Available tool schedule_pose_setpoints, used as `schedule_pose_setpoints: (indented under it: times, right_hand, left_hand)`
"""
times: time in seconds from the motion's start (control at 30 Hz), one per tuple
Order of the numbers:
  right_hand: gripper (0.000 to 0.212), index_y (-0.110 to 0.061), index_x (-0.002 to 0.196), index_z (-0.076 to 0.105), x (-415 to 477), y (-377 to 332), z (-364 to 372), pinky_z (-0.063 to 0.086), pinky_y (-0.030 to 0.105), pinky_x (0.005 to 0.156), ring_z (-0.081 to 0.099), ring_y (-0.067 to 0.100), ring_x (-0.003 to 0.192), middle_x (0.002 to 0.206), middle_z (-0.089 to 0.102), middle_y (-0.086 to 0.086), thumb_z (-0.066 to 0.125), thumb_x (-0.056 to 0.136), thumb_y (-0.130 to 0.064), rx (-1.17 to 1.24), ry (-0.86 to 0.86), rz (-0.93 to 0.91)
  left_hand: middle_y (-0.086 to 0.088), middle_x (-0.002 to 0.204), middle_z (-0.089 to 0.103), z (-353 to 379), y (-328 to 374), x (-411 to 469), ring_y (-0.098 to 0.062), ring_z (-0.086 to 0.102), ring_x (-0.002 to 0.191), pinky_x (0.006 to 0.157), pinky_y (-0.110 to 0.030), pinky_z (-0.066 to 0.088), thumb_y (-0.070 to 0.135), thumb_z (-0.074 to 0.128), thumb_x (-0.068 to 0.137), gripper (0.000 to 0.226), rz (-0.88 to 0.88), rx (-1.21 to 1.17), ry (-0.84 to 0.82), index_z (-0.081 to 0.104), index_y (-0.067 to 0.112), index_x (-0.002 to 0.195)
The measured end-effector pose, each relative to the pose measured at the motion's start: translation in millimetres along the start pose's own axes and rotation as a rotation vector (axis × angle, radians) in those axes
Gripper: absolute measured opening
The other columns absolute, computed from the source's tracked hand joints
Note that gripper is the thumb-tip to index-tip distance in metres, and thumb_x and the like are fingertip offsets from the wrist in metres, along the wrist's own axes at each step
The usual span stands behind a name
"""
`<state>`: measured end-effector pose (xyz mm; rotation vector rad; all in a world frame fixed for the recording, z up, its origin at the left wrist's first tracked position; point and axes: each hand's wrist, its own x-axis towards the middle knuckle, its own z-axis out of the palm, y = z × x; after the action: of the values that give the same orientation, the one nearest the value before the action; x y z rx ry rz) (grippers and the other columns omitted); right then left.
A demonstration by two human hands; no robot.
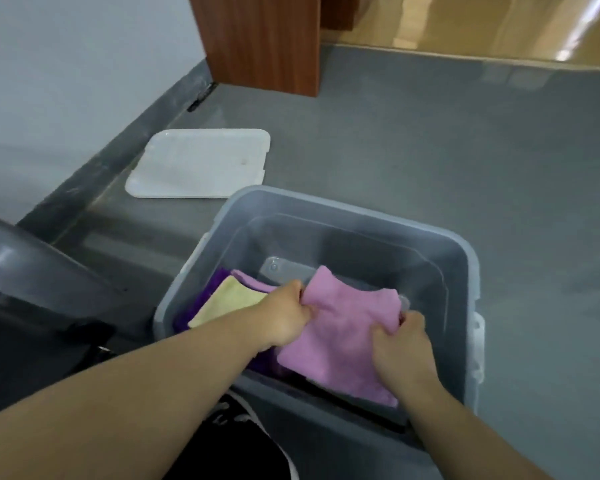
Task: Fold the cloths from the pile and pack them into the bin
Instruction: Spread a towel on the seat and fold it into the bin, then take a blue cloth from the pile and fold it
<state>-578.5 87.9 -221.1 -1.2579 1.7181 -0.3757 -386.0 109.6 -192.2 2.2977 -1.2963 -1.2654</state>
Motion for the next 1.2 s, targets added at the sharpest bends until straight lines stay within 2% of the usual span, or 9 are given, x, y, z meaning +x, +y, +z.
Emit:
schedule_pose_setpoints:
  times: [0.1, 0.17, 0.23, 0.3, 0.4, 0.57, 0.8, 1.03, 1.2]
  right_hand:
    - [0.059, -0.006, 0.142, 0.028, 5, 24, -8, 0.051, 0.043, 0.089, 0.061, 0.035, 0.105, 0.132, 0.055, 0.020, 0.061, 0.096, -0.021, -0.044, -0.028, 0.211]
    - [0.086, -0.014, 0.159, 0.014, 4, 27, -11, 0.044, 0.052, 0.109, 0.046, 0.042, 0.134, 0.156, 0.035, 0.018, 0.065, 0.091, -0.028, -0.158, -0.034, 0.201]
    - [0.092, -0.018, 0.162, 0.013, -2, 17, -10, 0.038, 0.051, 0.116, 0.037, 0.038, 0.144, 0.162, 0.027, 0.013, 0.066, 0.089, -0.031, -0.216, -0.075, 0.089]
    - [0.083, -0.018, 0.160, 0.022, -9, -4, -3, 0.035, 0.040, 0.115, 0.037, 0.030, 0.143, 0.162, 0.028, 0.010, 0.067, 0.091, -0.028, -0.220, -0.142, -0.087]
    - [0.064, -0.024, 0.151, 0.039, -25, -49, 20, 0.037, 0.028, 0.097, 0.047, 0.014, 0.123, 0.154, 0.038, -0.002, 0.066, 0.094, -0.031, -0.211, -0.244, -0.344]
    - [0.042, -0.034, 0.128, 0.054, -78, -130, 73, 0.040, 0.028, 0.096, 0.053, 0.008, 0.117, 0.131, 0.048, -0.014, 0.068, 0.090, -0.035, -0.200, -0.416, -0.685]
    - [0.032, -0.038, 0.124, 0.055, -227, -224, 153, 0.051, 0.037, 0.097, 0.056, 0.009, 0.115, 0.130, 0.048, -0.018, 0.063, 0.093, -0.043, -0.236, -0.724, -1.107]
    - [0.025, -0.036, 0.121, 0.055, -414, -231, 233, 0.054, 0.036, 0.091, 0.054, 0.005, 0.109, 0.127, 0.047, -0.019, 0.061, 0.096, -0.038, -0.301, -1.006, -1.391]
    - [0.019, -0.033, 0.116, 0.056, -523, -197, 290, 0.051, 0.029, 0.088, 0.053, 0.005, 0.107, 0.125, 0.045, -0.020, 0.061, 0.097, -0.034, -0.360, -1.168, -1.508]
  left_hand:
    - [-0.002, 0.075, 0.059, 31, 1, 3, -0.016, 0.051, 0.066, 0.065, -0.024, 0.048, 0.023, 0.060, 0.089, 0.012, 0.007, -0.035, -0.054, 0.051, 0.016, 0.090]
    - [-0.002, 0.079, 0.060, 25, -3, 1, -0.017, 0.055, 0.071, 0.065, -0.018, 0.044, 0.020, 0.064, 0.089, 0.015, 0.033, 0.040, -0.054, 0.051, 0.016, 0.094]
    - [-0.005, 0.094, 0.068, 5, -5, -7, -0.023, 0.068, 0.086, 0.079, -0.024, 0.052, 0.021, 0.065, 0.092, 0.019, 0.041, 0.090, -0.034, 0.049, 0.019, 0.103]
    - [-0.003, 0.113, 0.067, -23, -9, -24, -0.025, 0.068, 0.100, 0.085, -0.034, 0.053, 0.030, 0.065, 0.094, 0.027, 0.038, 0.169, -0.011, 0.047, 0.025, 0.114]
    - [0.011, 0.125, 0.057, -73, -23, -67, -0.010, 0.063, 0.100, 0.086, -0.027, 0.050, 0.040, 0.067, 0.093, 0.044, 0.041, 0.246, 0.090, 0.041, 0.033, 0.128]
    - [0.017, 0.113, 0.058, -135, -72, -168, 0.000, 0.062, 0.096, 0.086, -0.025, 0.050, 0.035, 0.073, 0.089, 0.049, 0.000, 0.128, 0.463, 0.043, 0.035, 0.128]
    - [0.025, 0.115, 0.058, -154, -168, -326, 0.004, 0.061, 0.103, 0.086, -0.029, 0.053, 0.039, 0.072, 0.088, 0.047, -0.209, -0.054, 0.930, 0.041, 0.049, 0.122]
    - [0.023, 0.108, 0.061, -125, -261, -479, 0.004, 0.062, 0.095, 0.083, -0.025, 0.051, 0.032, 0.073, 0.087, 0.039, -0.440, -0.263, 1.349, 0.051, 0.042, 0.118]
    - [0.023, 0.110, 0.061, -90, -326, -569, 0.007, 0.061, 0.093, 0.073, -0.018, 0.049, 0.030, 0.071, 0.090, 0.033, -0.603, -0.409, 1.519, 0.051, 0.044, 0.113]
